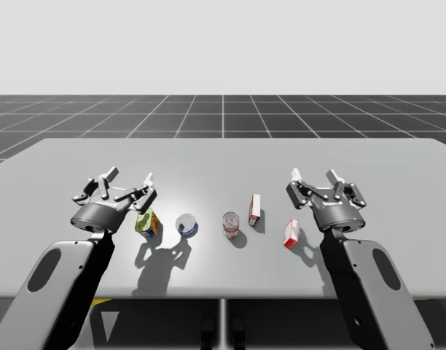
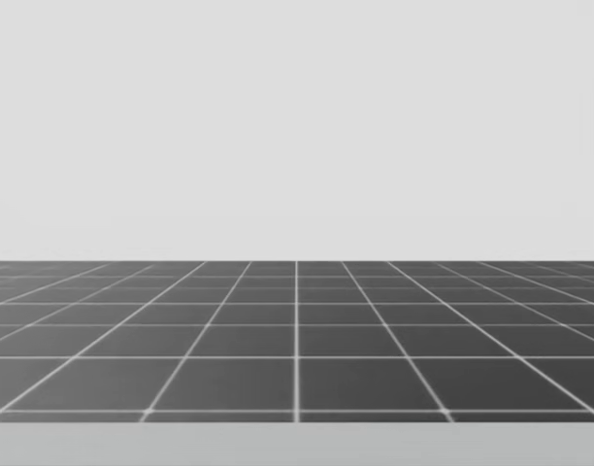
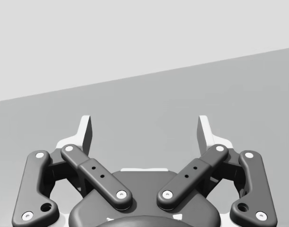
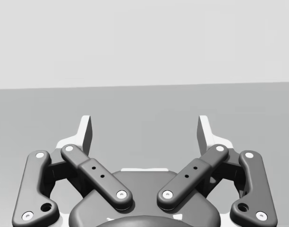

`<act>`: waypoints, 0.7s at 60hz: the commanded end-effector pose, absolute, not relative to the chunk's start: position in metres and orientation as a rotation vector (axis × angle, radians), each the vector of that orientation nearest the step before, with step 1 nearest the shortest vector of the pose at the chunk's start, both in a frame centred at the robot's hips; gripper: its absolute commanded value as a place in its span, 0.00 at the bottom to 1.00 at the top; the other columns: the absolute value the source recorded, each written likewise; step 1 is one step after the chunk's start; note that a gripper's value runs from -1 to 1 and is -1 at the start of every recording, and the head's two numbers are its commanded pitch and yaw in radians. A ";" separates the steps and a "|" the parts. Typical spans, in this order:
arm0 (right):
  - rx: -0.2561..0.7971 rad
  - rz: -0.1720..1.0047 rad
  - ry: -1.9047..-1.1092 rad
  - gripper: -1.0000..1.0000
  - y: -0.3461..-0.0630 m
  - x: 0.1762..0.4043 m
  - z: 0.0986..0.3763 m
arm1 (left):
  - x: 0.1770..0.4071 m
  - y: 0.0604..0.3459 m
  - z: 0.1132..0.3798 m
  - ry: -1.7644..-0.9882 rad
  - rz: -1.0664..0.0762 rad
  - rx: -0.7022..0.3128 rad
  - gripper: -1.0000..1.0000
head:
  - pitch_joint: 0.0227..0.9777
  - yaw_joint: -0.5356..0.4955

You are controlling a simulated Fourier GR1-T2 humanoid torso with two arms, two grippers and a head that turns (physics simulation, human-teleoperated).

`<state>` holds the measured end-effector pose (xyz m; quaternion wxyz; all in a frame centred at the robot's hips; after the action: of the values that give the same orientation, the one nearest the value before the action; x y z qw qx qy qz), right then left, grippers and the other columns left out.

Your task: Pick up the potted meat can and lift it.

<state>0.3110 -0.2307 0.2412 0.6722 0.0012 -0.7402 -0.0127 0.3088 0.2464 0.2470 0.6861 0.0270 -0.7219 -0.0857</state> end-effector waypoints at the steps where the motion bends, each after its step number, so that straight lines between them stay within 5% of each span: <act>1: 0.010 -0.055 -1.677 0.00 -0.231 0.309 0.242 | 0.309 0.247 0.247 -1.616 -0.192 0.060 0.00 | 0.06 0.52; 13: 0.017 -0.039 -1.647 0.00 -0.233 0.313 0.243 | 0.309 0.247 0.247 -1.614 -0.193 0.061 0.00 | 0.12 0.51; 42: -0.014 -0.039 -1.633 0.00 -0.233 0.314 0.243 | 0.310 0.248 0.247 -1.610 -0.199 0.062 0.00 | 0.57 0.54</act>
<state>0.3140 -0.2335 0.2438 0.6821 -0.0034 -0.7310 -0.0206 0.3095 0.2478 0.2468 0.6880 0.0273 -0.7198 -0.0881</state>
